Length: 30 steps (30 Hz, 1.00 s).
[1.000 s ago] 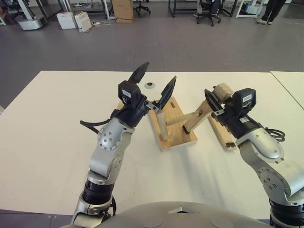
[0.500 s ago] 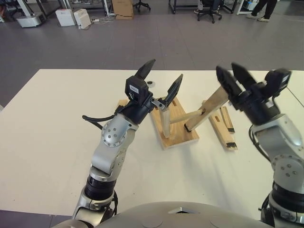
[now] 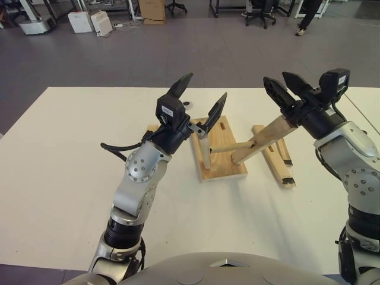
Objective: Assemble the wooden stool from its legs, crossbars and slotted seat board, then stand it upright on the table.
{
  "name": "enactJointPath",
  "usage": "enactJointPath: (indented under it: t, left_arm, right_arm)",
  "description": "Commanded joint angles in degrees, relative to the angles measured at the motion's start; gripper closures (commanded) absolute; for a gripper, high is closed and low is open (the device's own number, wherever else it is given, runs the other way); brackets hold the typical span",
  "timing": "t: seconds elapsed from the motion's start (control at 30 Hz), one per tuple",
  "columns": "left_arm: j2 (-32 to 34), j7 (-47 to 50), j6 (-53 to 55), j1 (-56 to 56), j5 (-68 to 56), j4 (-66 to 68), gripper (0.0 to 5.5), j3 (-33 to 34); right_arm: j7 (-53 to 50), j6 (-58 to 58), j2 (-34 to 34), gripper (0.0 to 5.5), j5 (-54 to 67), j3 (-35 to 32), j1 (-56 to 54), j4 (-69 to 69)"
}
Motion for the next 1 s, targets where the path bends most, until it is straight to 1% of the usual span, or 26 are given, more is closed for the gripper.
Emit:
enactJointPath:
  t: [0.03,0.13,0.2,0.23,0.27,0.3,0.37,0.4,0.47,0.5,0.53,0.6,0.63,0.67,0.7,0.73,0.8,0.83,0.9,0.97,1.0]
  left_arm:
    - [0.1,-1.5,1.9,-0.3,0.9,1.0,1.02,-2.3]
    - [2.4,-2.3,2.2,-2.1,-0.1,0.8,1.02,1.8]
    - [3.7,-2.2,3.7,-6.2,-4.2,-0.3,1.02,8.0]
    - [3.7,-1.8,4.8,-8.3,-6.9,-0.8,1.02,10.8]
    - [3.4,-1.5,5.9,-10.0,-10.4,-1.0,1.02,13.4]
    - [3.0,-1.3,6.6,-10.9,-13.8,-0.8,1.02,15.9]
    - [3.6,-1.8,7.8,-10.8,-18.8,-0.1,1.02,19.8]
    - [5.2,-2.9,8.0,-9.2,-19.2,1.1,1.02,21.3]
    - [9.0,-5.5,7.3,-5.1,-16.9,4.5,1.02,23.3]
    - [11.3,-6.7,6.9,-2.9,-15.0,7.2,1.02,23.9]
    - [14.3,-7.9,6.1,-0.2,-12.0,10.3,1.02,24.1]
    - [21.1,-10.8,5.3,4.9,-5.4,16.6,1.02,23.1]
    - [25.8,-13.1,7.2,8.3,-1.7,19.4,1.02,20.9]
    - [30.6,-16.0,6.9,11.8,2.8,21.3,1.02,17.7]
    - [34.4,-19.9,6.9,15.4,5.0,20.7,1.02,15.2]
    - [36.9,-23.3,6.9,18.1,5.3,18.8,1.02,13.8]
    - [39.4,-29.5,7.5,21.0,1.9,13.1,1.02,13.5]
    - [40.7,-31.7,8.0,21.4,1.1,11.3,1.02,13.7]
    - [43.4,-34.5,7.9,20.5,1.9,10.3,1.02,13.9]
    - [45.0,-36.8,7.9,18.9,2.0,9.7,1.02,13.7]
    - [45.5,-38.0,7.9,17.9,2.4,9.3,1.02,12.5]
  right_arm:
    - [-0.8,8.7,2.0,2.28,3.4,4.7,2.5,2.4]
    - [-2.3,7.6,0.4,2.28,13.1,-4.0,-3.6,2.5]
    - [-2.9,6.5,-1.3,2.28,21.3,-10.6,-8.4,5.4]
    - [-2.9,6.5,-2.2,2.28,23.6,-12.6,-9.9,7.3]
    - [-1.7,7.6,-3.7,2.28,22.5,-12.7,-10.0,9.5]
    - [0.8,8.2,-5.6,2.28,18.0,-10.8,-8.6,11.5]
    - [4.8,8.6,-7.2,2.28,10.9,-6.6,-5.8,15.8]
    - [7.3,7.6,-7.7,2.28,5.3,-2.3,-4.3,18.7]
    - [13.6,5.1,-7.4,2.28,-4.3,6.2,-1.5,24.5]
    - [17.1,4.2,-6.6,2.28,-7.2,9.8,0.1,25.2]
    - [21.3,3.7,-5.6,2.28,-7.8,12.5,1.8,22.6]
    - [26.6,4.2,-3.5,2.28,-5.0,15.1,5.8,13.9]
    - [28.0,4.8,-2.5,2.28,-3.5,16.1,8.0,9.9]
    - [29.4,5.0,-2.2,2.28,-3.3,17.5,10.1,6.8]
    - [30.8,4.9,-2.5,2.28,-3.4,18.5,12.2,4.0]
    - [31.7,5.0,-2.8,2.28,-3.5,18.8,13.5,2.2]
    - [32.1,4.0,-3.2,2.28,-5.6,17.6,13.3,2.8]
    - [30.9,2.4,-2.8,2.28,-8.8,16.6,10.8,6.8]
    - [27.3,-3.0,-1.6,2.28,-18.1,16.1,2.6,19.6]
    - [24.4,-10.4,0.8,2.28,-28.2,18.0,-7.6,36.2]
    - [23.7,-14.5,2.9,2.28,-32.8,19.5,-13.0,45.6]
